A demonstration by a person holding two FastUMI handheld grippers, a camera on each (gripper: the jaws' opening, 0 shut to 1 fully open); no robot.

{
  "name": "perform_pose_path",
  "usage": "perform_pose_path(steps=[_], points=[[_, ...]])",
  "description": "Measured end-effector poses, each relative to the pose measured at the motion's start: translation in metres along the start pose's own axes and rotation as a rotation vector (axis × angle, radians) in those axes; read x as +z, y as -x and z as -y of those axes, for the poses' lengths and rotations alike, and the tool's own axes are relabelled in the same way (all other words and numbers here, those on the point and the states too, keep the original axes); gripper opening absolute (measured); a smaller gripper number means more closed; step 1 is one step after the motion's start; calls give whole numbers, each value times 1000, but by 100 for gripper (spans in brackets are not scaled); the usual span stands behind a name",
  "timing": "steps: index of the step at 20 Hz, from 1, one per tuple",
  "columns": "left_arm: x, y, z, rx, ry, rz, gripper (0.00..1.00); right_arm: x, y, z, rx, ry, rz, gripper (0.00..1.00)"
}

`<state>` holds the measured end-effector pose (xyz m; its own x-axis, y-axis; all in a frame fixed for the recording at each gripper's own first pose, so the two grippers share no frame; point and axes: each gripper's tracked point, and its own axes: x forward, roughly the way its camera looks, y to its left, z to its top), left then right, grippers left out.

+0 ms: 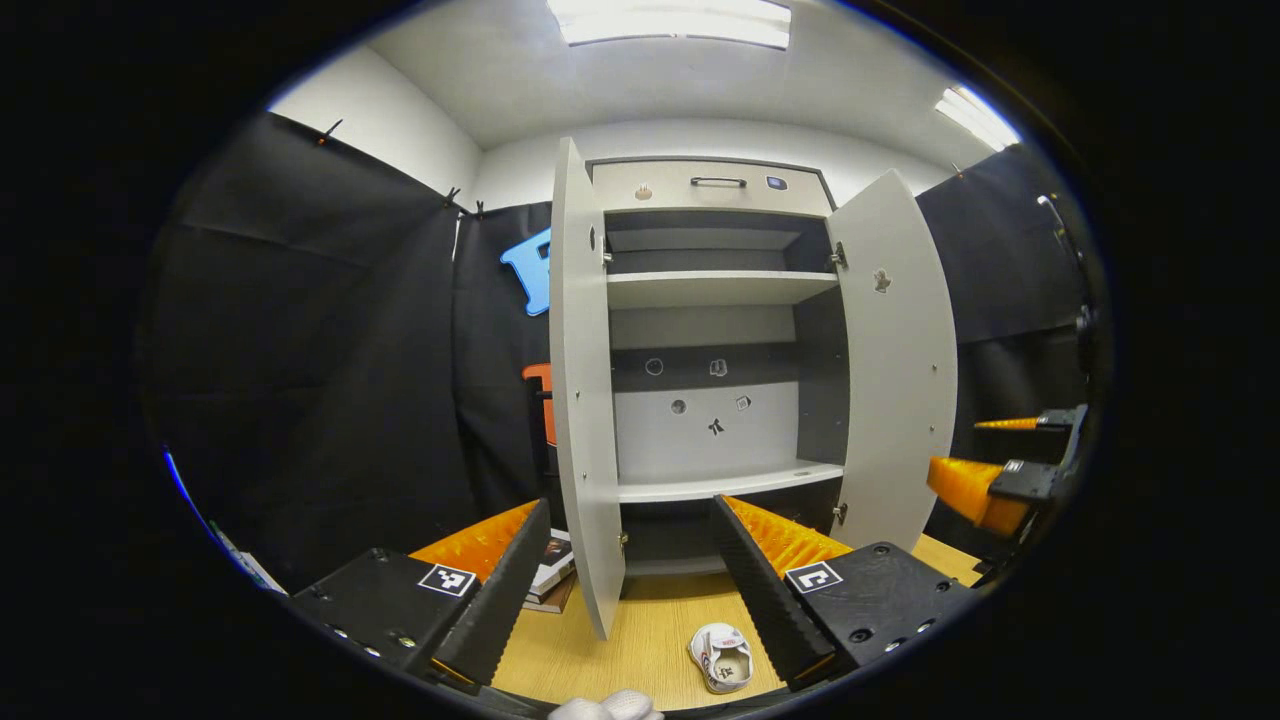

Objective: Grab one shoe with the right hand and put it into the shoe cabinet, grab the other shoe with the left hand and put it into the shoe cabinet; then close the right door with the right hand and the left door with the left hand.

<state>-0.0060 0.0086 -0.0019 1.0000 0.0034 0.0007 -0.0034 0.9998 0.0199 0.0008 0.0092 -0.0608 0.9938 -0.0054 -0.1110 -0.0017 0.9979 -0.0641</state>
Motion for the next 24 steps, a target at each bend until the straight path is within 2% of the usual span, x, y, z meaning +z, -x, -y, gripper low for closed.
perform_pose_path(steps=[2, 5, 8, 10, 13, 14, 15, 16, 17, 18, 19, 20, 24], points=[[-4, 0, 0, 0, -8, -8, 96, -47, -5, -5, 6, 42, -98, 99], [-12, -1, -3, -5, -13, -21, 96, -136, -8, -22, 54, 61, -287, 99], [-16, 5, -6, -3, -13, -30, 96, -220, -11, -34, 81, 14, -467, 98], [-17, 5, -9, -1, -19, -36, 96, -258, -17, -38, 82, -23, -534, 94], [-18, 7, -12, 5, -27, -40, 96, -293, -34, -46, 78, -51, -587, 93], [-17, 7, -13, 3, -25, -40, 100, -302, -44, -49, 81, -57, -589, 90], [-16, 7, -12, 2, -24, -40, 96, -313, -55, -52, 81, -61, -602, 84], [-16, 7, -13, 5, -25, -42, 96, -325, -63, -54, 83, -66, -621, 85], [-16, 6, -14, 8, -27, -43, 96, -334, -75, -56, 78, -73, -629, 77], [-16, 6, -14, 14, -29, -45, 96, -344, -87, -55, 66, -74, -636, 82], [-16, 4, -15, 19, -30, -47, 96, -355, -96, -53, 56, -69, -658, 82], [-16, 3, -15, 24, -32, -49, 96, -364, -105, -51, 43, -67, -666, 77], [-19, -5, -17, 45, -31, -59, 96, -385, -139, -48, 42, -111, -698, 70]])
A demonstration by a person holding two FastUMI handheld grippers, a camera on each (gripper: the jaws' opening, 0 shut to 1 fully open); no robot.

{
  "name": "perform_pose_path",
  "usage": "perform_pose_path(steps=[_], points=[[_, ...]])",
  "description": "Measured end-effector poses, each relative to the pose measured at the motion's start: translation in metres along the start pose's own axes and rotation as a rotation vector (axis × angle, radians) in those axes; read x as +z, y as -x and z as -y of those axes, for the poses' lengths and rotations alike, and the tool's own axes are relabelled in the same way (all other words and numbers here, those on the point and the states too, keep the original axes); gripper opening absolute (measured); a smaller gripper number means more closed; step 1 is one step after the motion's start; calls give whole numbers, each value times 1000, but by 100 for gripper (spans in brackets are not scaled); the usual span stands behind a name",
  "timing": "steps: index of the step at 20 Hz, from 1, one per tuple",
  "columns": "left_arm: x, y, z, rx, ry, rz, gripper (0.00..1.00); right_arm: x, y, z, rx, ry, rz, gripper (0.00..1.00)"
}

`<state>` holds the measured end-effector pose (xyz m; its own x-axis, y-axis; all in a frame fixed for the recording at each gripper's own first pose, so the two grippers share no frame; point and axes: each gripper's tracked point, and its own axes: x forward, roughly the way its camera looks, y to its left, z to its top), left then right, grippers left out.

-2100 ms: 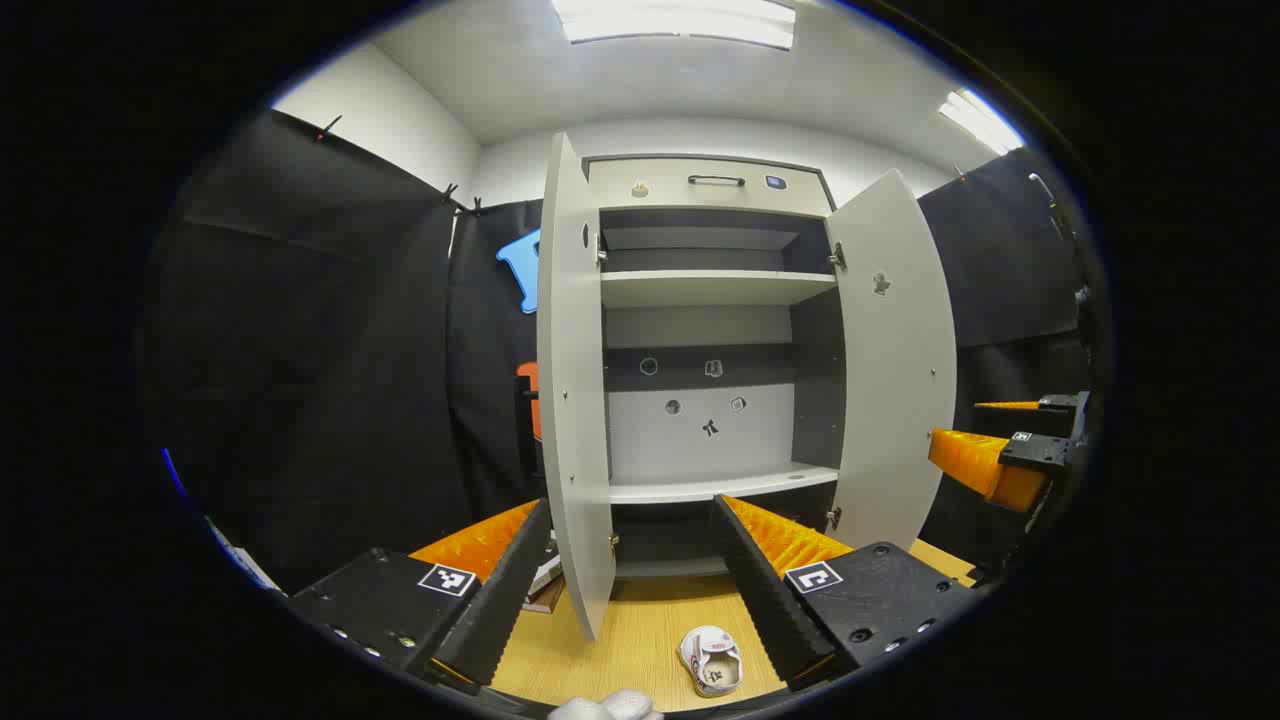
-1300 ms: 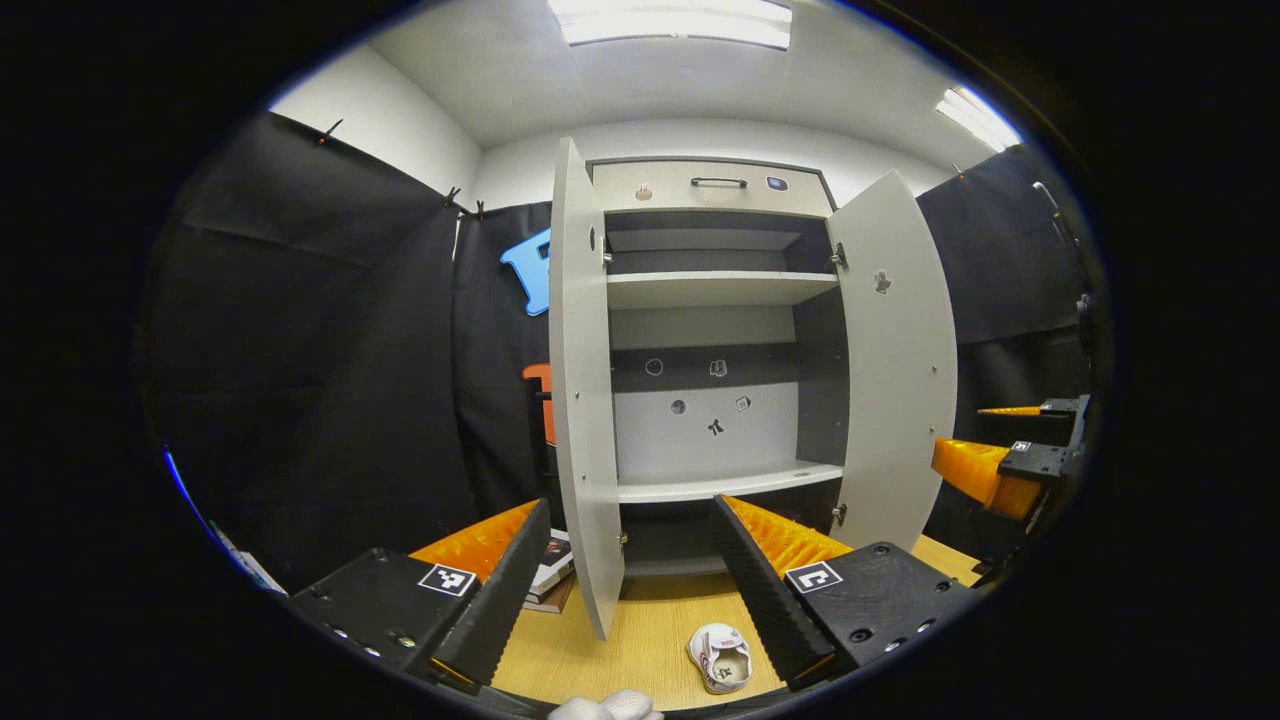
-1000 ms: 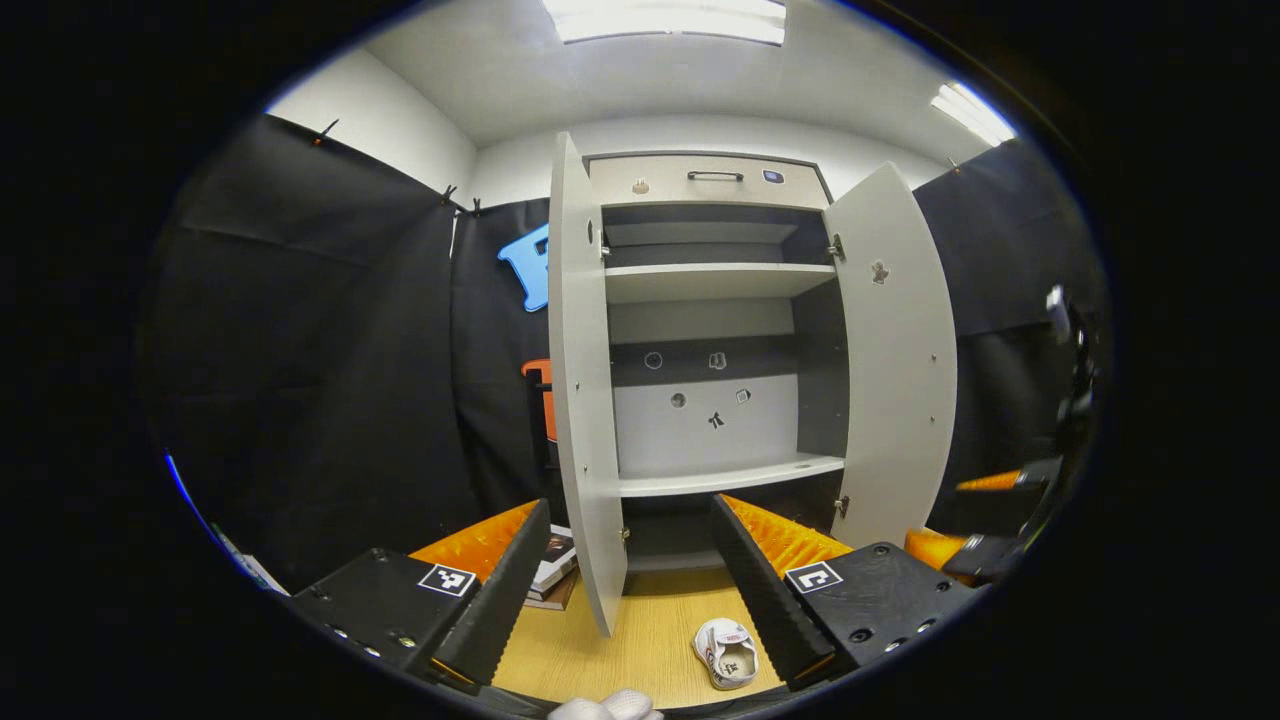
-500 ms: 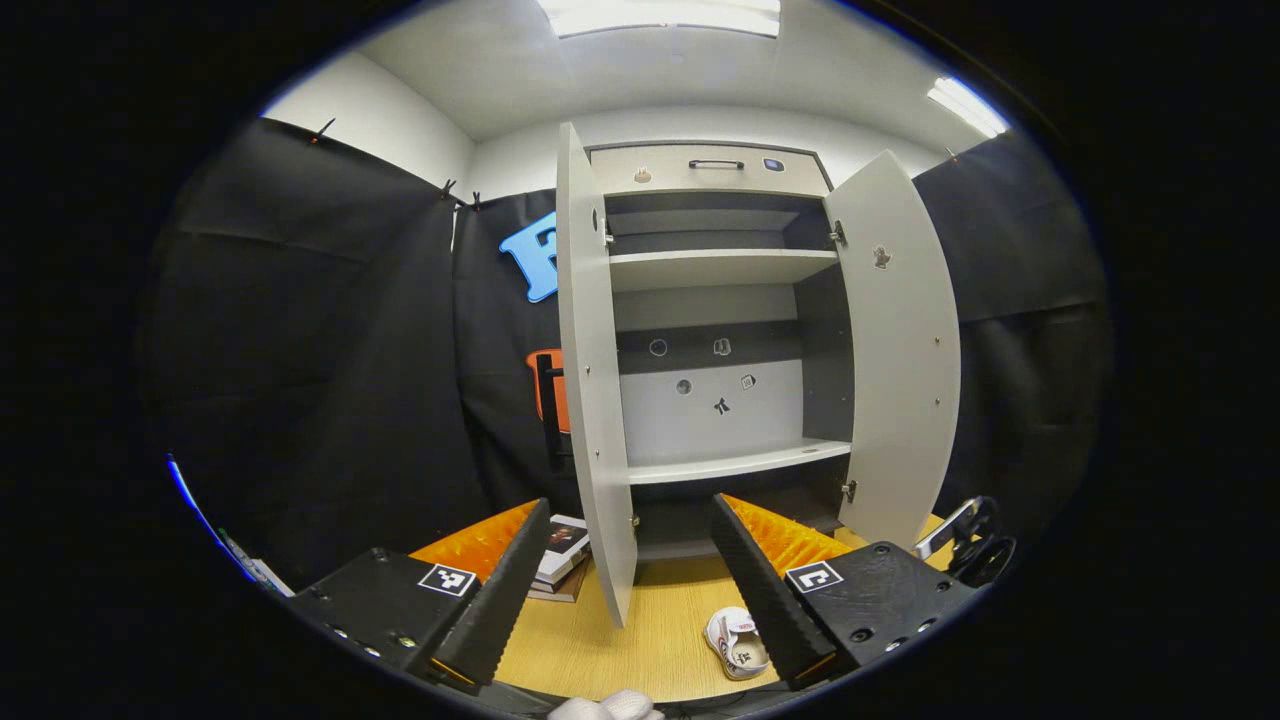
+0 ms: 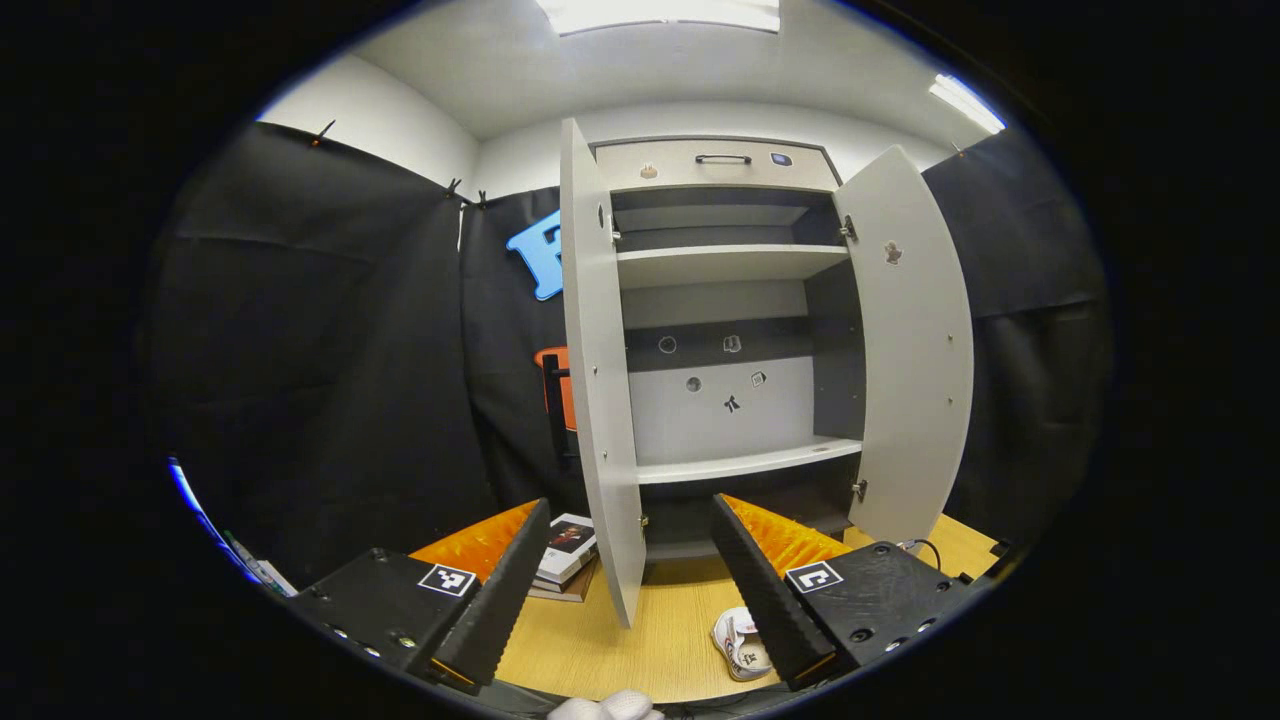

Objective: Grab one shoe with the right hand and put it into the shoe cabinet, grab the other shoe with the left hand and put it into the shoe cabinet; then close the right door with the right hand and the left door with the left hand.

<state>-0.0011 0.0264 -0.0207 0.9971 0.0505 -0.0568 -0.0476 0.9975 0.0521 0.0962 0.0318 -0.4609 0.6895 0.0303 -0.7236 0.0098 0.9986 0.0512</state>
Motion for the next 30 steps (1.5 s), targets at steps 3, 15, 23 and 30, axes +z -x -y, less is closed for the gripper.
perform_pose_path(steps=[3, 15, 23, 30], points=[[-4, -10, -2, 24, -1, -16, 96, 14, -24, 0, 17, -4, 17, 62], [-3, -45, 8, 68, 17, -31, 100, 41, -37, 10, 111, -98, -30, 4], [-14, -52, 15, 63, 21, -37, 96, 121, 36, 2, 141, 8, 104, 5], [-12, -53, 26, 46, 42, -18, 96, 255, 113, -19, 176, 78, 323, 5]])
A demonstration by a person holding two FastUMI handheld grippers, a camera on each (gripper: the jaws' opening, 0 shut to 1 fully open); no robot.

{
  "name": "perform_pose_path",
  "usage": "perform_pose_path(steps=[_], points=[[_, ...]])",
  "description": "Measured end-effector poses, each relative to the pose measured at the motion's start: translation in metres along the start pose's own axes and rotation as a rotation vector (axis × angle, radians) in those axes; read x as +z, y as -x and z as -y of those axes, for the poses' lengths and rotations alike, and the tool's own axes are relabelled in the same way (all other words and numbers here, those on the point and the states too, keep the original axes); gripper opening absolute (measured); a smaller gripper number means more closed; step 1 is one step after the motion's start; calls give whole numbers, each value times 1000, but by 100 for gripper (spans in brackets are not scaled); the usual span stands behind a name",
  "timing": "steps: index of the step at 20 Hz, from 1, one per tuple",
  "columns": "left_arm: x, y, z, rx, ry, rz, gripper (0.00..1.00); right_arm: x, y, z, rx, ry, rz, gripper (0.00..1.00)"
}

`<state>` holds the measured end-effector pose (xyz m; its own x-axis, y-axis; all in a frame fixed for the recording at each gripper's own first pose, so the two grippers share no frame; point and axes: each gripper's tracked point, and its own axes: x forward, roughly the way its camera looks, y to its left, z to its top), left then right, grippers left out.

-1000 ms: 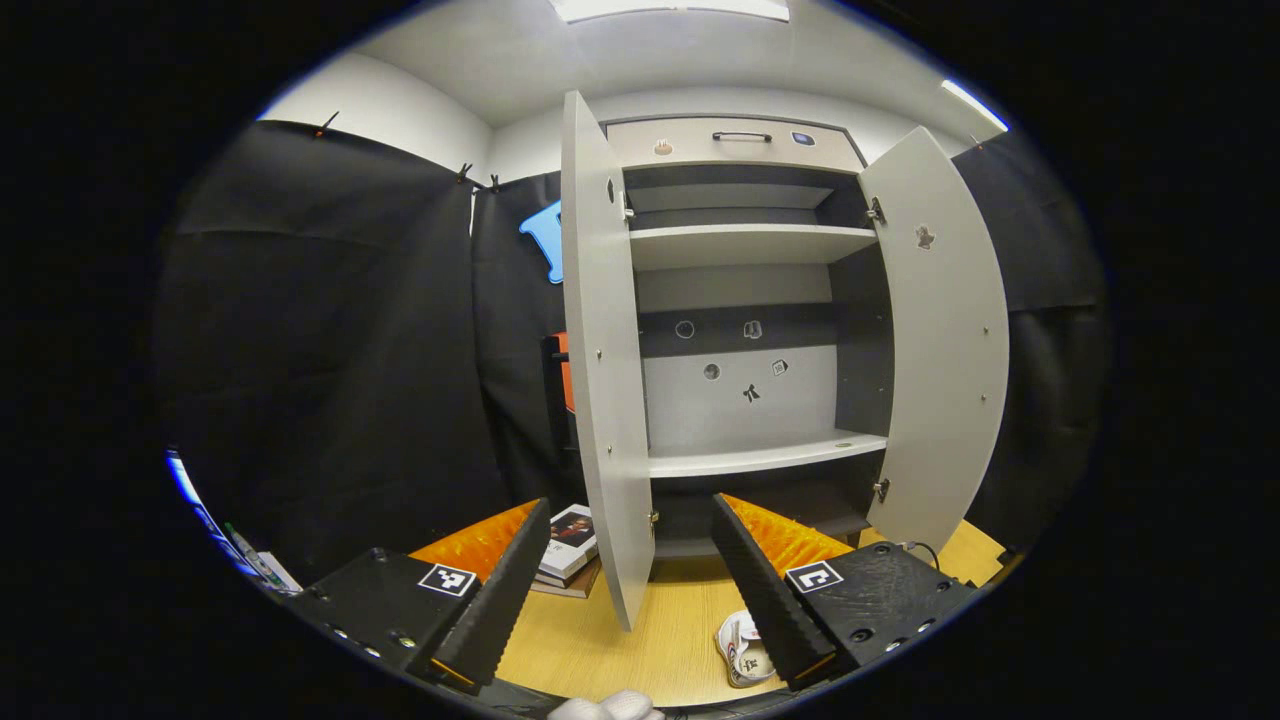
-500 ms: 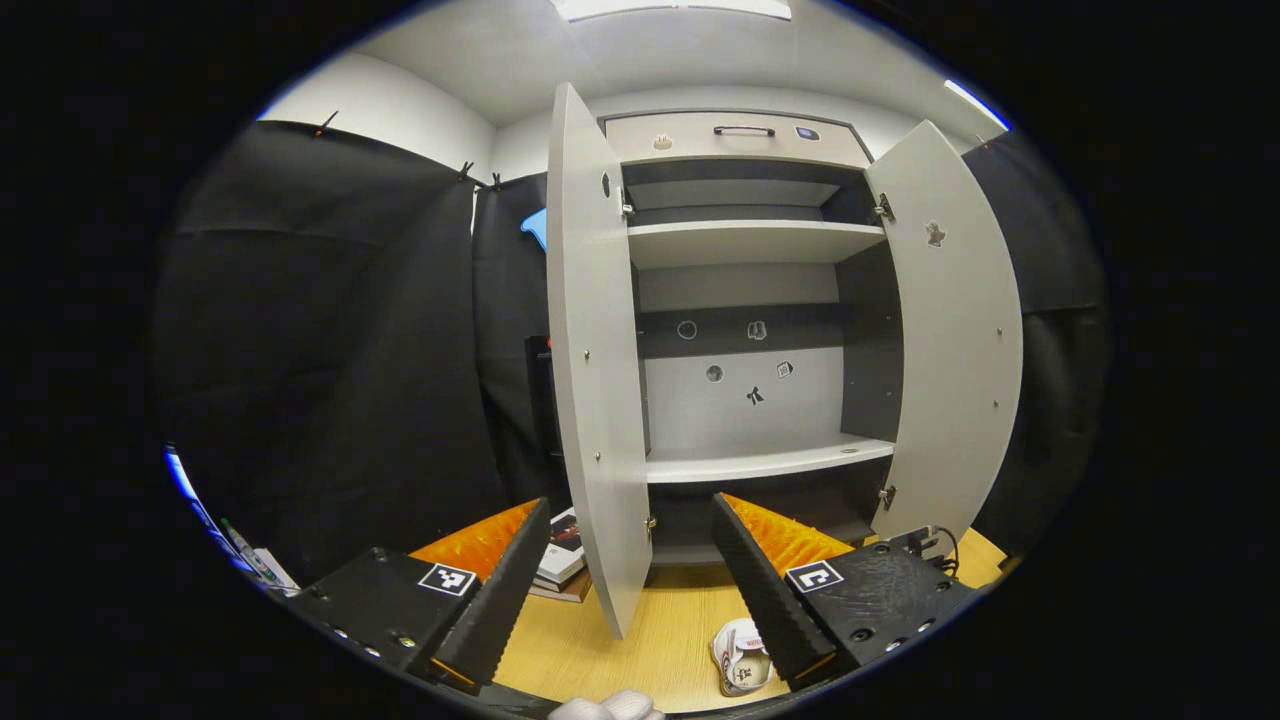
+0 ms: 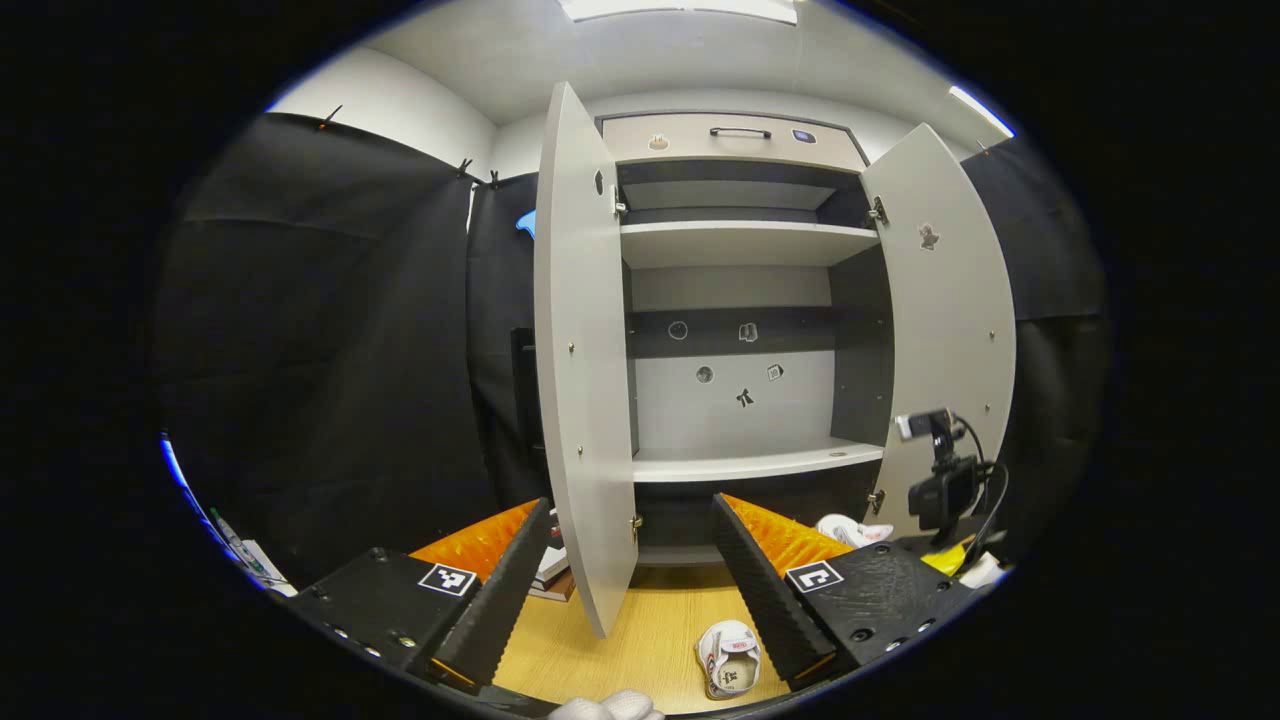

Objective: Grab one shoe with the right hand and put it into the shoe cabinet, grab the other shoe with the left hand and put it into the shoe cabinet; then close the right door with the right hand and the left door with the left hand.

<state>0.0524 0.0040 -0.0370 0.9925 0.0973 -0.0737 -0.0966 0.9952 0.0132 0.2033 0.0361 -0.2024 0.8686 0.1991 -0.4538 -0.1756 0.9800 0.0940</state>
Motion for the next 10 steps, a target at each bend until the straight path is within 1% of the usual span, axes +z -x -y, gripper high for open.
perform_pose_path(steps=[1, 2, 3, 4, 5, 7, 8, 10], points=[[-1, 0, 2, -9, 3, -3, 96, 23, 2, 0, 1, 5, 27, 5], [-2, 1, 5, -15, 13, -3, 96, 45, 2, -1, 4, 6, 56, 7], [-2, 2, 7, -17, 22, 2, 96, 67, 0, 1, 3, 17, 87, 5], [-2, 2, 7, -18, 30, 2, 96, 88, -5, 5, -13, 32, 110, 4], [-2, 2, 9, -17, 35, 1, 100, 106, -9, 10, -35, 46, 131, 5], [-3, 4, 9, -11, 39, -2, 100, 140, -19, 20, -61, 56, 164, 4], [-4, 5, 9, -5, 41, -3, 97, 154, -27, 23, -70, 54, 180, 4], [-4, 6, 8, 6, 41, -4, 96, 178, -49, 32, -90, 47, 180, 4]])
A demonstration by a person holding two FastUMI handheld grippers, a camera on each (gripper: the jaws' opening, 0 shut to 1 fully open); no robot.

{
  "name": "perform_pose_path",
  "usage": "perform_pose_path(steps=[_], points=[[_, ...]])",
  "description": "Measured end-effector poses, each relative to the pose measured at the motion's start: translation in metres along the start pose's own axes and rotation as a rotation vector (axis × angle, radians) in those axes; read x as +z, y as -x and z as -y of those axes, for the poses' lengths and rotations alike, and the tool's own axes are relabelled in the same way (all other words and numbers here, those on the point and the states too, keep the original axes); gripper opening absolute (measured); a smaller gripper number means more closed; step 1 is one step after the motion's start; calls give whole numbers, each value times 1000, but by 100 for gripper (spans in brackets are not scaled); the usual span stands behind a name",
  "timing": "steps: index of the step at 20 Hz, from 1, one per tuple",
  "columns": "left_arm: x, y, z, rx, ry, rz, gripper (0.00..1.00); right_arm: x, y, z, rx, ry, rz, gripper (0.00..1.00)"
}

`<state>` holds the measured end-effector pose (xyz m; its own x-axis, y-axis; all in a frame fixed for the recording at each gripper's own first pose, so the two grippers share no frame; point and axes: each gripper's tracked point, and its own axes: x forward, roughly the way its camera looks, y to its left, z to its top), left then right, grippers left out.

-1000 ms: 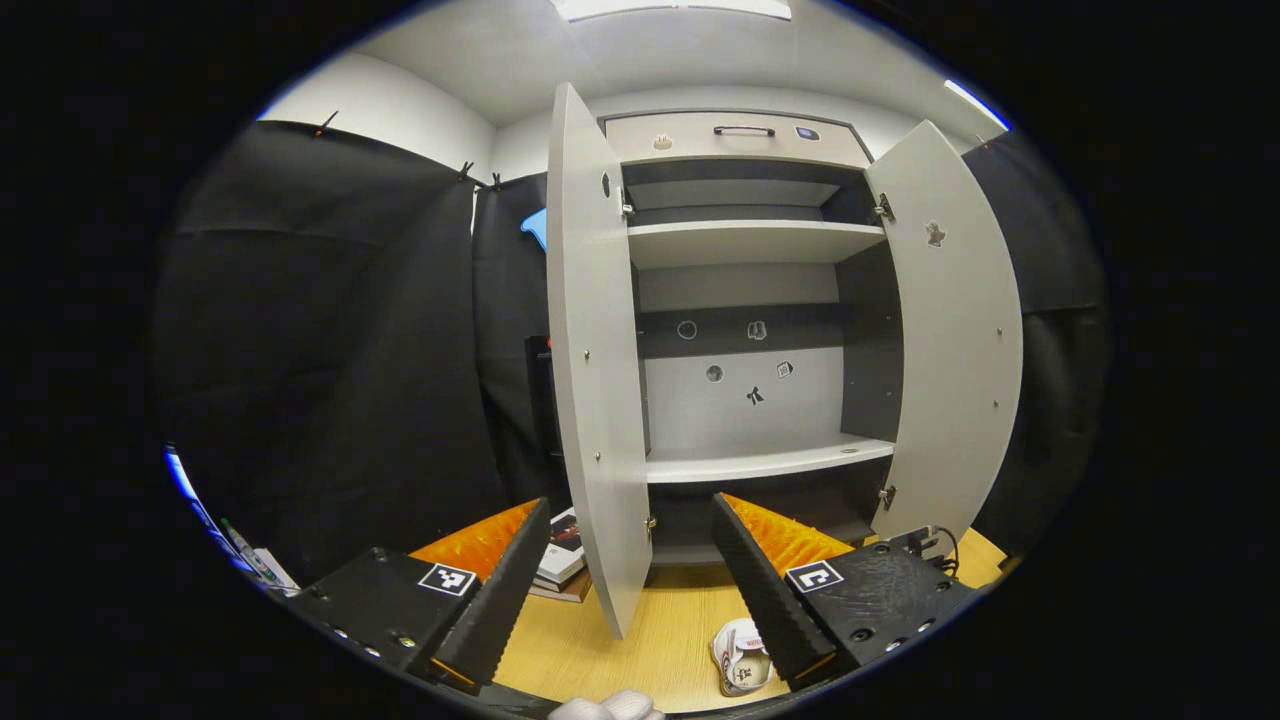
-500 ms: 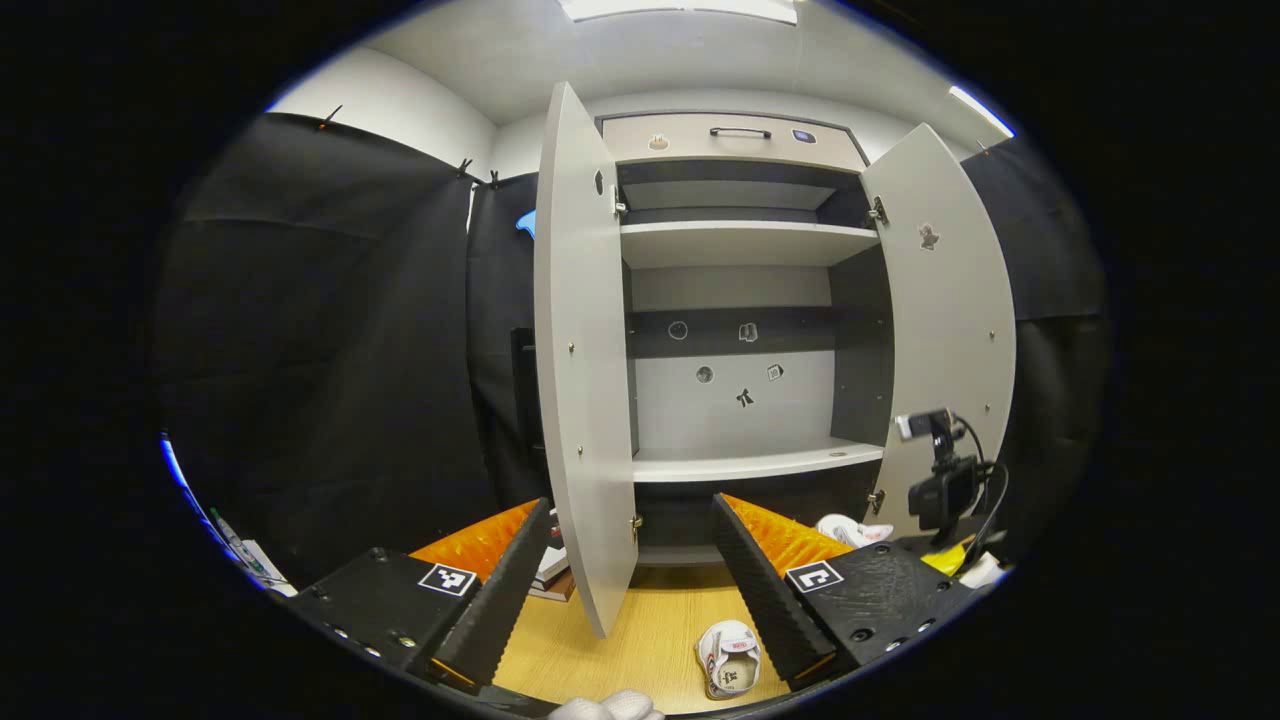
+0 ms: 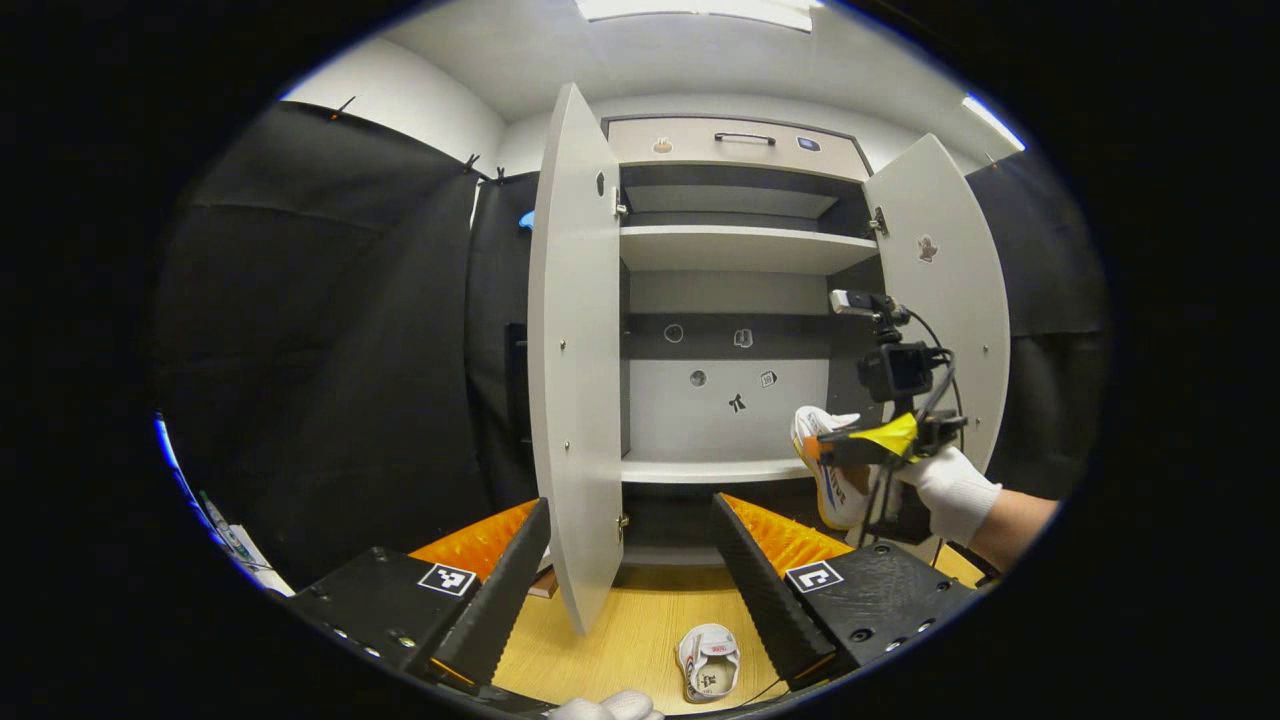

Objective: Grab one shoe with the right hand and put it into the shoe cabinet, grab the other shoe with the left hand and put it into the shoe cabinet; then close the right door with the right hand and the left door with the left hand.

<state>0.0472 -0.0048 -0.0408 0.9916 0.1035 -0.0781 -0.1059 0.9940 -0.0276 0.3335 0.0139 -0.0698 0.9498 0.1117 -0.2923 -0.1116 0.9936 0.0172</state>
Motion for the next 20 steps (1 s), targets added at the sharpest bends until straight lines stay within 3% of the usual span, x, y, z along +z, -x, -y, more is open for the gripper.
perform_pose_path(steps=[5, 11, 20], points=[[-2, 3, -6, 45, -4, -5, 97, 32, -70, 18, -58, 35, -6, 4], [-10, 5, -13, 100, -8, -25, 97, 28, -152, 24, -65, 75, -130, 4], [-8, 4, -7, 100, 0, -26, 96, -6, -184, 23, -36, 87, -409, 5]])
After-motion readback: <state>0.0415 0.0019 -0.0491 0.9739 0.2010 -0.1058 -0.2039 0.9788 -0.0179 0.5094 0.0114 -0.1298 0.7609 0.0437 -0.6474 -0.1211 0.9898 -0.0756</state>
